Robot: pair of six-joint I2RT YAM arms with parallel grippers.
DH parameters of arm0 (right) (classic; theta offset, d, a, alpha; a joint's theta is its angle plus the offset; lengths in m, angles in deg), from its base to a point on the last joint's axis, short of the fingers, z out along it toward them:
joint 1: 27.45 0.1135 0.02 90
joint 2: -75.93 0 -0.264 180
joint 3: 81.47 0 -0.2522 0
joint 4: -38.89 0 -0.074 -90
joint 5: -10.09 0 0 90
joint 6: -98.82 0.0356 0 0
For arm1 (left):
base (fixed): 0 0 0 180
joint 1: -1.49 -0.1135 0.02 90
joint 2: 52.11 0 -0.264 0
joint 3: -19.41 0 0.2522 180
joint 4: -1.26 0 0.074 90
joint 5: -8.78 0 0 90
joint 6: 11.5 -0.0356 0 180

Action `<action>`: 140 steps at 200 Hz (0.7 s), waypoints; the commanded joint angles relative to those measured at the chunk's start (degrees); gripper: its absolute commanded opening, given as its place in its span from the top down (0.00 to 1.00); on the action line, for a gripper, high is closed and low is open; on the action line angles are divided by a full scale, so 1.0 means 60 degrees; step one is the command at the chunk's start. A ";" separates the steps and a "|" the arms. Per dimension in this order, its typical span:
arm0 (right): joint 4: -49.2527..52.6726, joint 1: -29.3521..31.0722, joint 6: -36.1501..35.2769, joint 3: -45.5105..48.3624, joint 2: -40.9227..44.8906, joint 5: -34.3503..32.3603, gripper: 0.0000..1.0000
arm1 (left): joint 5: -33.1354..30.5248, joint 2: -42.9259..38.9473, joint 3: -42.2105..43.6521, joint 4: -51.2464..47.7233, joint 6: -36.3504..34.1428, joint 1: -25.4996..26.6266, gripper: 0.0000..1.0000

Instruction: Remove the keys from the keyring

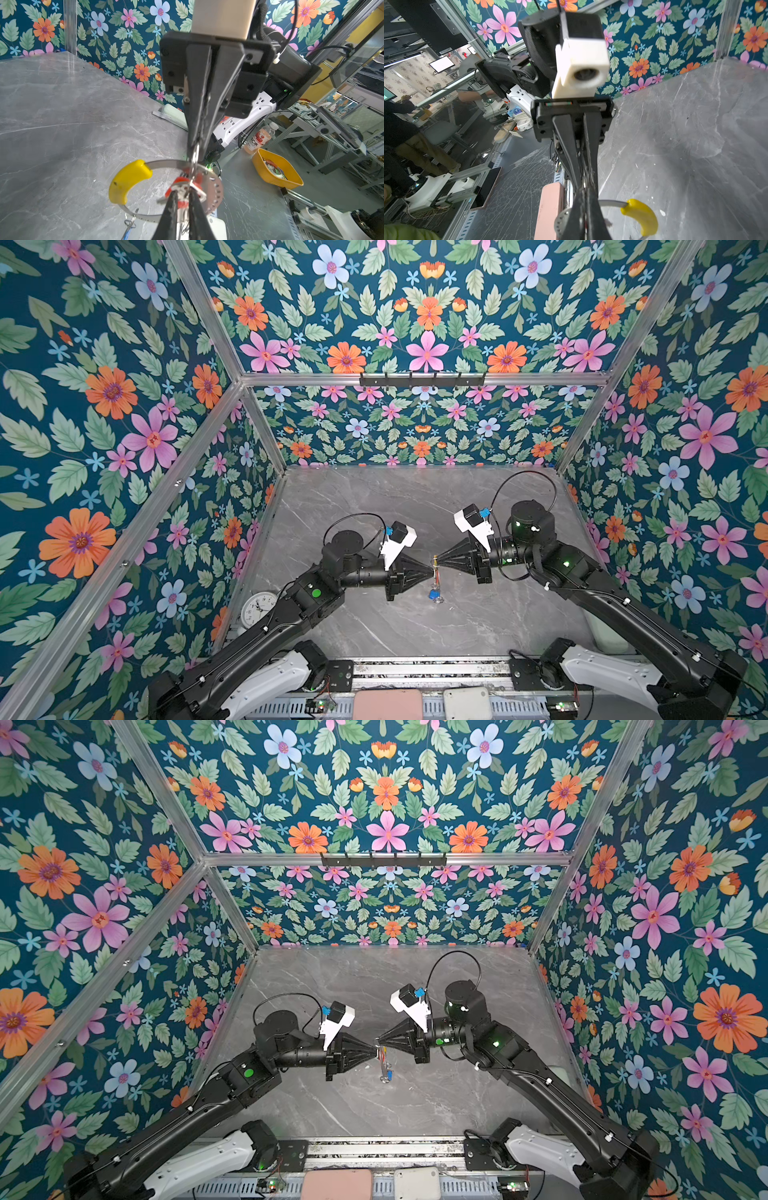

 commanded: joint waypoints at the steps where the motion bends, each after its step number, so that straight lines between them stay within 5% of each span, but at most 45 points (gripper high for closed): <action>1: -0.0446 0.0010 0.0106 -0.0103 0.0015 0.0004 1.00 | 0.0226 -0.0023 0.0051 0.0314 0.0172 -0.0009 0.80; 55: -0.0331 0.0010 0.0070 -0.0088 0.0065 -0.0075 1.00 | -0.0078 -0.0228 -0.0152 -0.0387 -0.0211 -0.0022 0.73; 100: -0.0372 0.0009 0.0149 0.0211 0.0284 -0.0211 1.00 | -0.0990 -0.1238 -0.0417 -0.1181 -0.0738 -0.0068 0.57; 140: -0.0678 0.0010 0.0443 0.0279 0.0351 -0.0214 1.00 | -0.1044 -0.1348 0.0119 0.1103 0.0107 -0.0066 0.48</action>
